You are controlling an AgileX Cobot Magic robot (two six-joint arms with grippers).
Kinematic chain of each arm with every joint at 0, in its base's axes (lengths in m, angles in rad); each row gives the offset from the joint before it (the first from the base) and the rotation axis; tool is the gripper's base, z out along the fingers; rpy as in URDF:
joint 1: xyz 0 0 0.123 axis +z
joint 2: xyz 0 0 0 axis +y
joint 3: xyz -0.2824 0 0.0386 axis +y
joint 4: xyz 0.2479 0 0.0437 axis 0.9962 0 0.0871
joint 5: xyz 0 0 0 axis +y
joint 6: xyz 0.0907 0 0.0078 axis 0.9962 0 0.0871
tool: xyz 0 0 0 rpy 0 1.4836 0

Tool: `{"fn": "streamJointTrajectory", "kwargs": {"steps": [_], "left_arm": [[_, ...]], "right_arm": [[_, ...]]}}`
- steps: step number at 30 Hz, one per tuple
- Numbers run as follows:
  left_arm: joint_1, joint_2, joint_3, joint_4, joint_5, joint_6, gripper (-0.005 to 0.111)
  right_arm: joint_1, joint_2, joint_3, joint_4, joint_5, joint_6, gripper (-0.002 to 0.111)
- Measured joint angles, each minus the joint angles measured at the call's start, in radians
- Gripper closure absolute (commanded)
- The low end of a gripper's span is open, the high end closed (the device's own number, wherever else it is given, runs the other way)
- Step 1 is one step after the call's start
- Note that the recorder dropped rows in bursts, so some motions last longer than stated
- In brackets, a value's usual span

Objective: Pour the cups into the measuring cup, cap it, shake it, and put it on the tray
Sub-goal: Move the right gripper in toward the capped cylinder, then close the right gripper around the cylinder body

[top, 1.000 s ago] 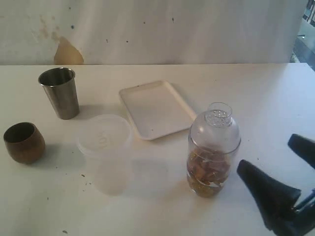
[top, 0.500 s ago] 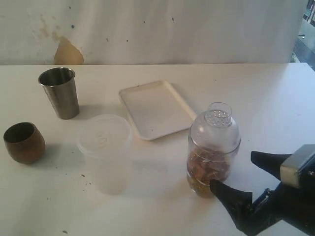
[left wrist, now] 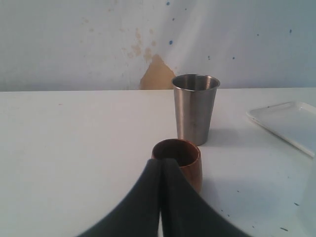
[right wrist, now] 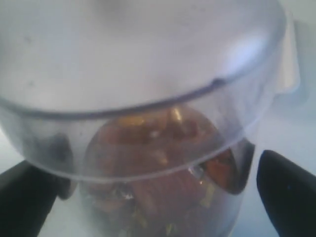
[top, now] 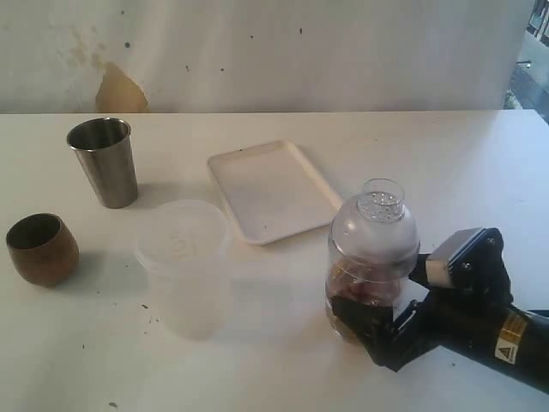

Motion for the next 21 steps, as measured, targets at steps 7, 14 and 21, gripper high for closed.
{"fn": "streamJointTrajectory", "kwargs": {"steps": [7,14,21], "left_arm": [[0.000,0.000,0.000,0.000,0.000,0.000,0.107],[0.000,0.000,0.000,0.000,0.000,0.000,0.107],[0.000,0.000,0.000,0.000,0.000,0.000,0.107]], "right_arm": [[0.000,0.052,-0.095,-0.021,-0.002,0.000,0.004],[0.000,0.055,-0.114,-0.028,-0.002,0.030,0.004],[0.015,0.055,-0.125,-0.032,-0.002,0.066,0.004]]}}
